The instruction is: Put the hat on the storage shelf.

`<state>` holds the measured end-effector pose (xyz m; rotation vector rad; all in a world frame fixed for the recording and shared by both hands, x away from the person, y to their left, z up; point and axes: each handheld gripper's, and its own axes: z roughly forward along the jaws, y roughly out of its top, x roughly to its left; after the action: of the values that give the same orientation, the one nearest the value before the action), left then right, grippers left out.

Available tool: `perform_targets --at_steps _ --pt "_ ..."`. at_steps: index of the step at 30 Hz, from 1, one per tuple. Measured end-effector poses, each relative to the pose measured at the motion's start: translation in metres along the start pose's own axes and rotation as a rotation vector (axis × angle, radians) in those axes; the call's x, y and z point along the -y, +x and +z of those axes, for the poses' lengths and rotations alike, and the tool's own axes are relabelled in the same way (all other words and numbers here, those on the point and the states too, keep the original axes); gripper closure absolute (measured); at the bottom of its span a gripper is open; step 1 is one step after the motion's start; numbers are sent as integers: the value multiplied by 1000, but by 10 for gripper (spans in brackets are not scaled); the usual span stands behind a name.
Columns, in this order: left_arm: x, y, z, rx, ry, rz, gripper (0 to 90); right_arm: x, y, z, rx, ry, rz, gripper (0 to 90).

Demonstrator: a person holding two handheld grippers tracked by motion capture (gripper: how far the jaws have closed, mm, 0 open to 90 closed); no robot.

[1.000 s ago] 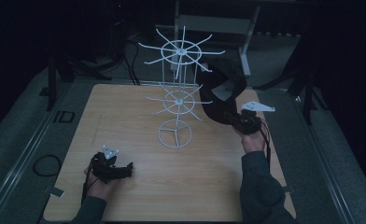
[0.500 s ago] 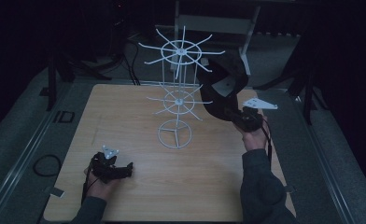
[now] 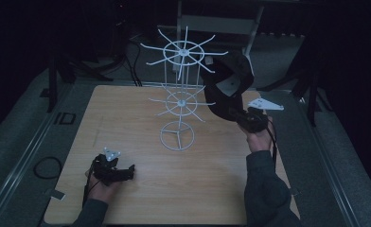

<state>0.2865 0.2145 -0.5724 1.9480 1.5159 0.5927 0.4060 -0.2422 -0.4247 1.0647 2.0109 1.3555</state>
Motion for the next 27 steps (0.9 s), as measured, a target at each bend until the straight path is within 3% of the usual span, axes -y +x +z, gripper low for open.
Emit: perform_targets --at_steps 27 --pt "0 0 0 -1 0 0 15 -9 0 -6 10 -32 -10 865"
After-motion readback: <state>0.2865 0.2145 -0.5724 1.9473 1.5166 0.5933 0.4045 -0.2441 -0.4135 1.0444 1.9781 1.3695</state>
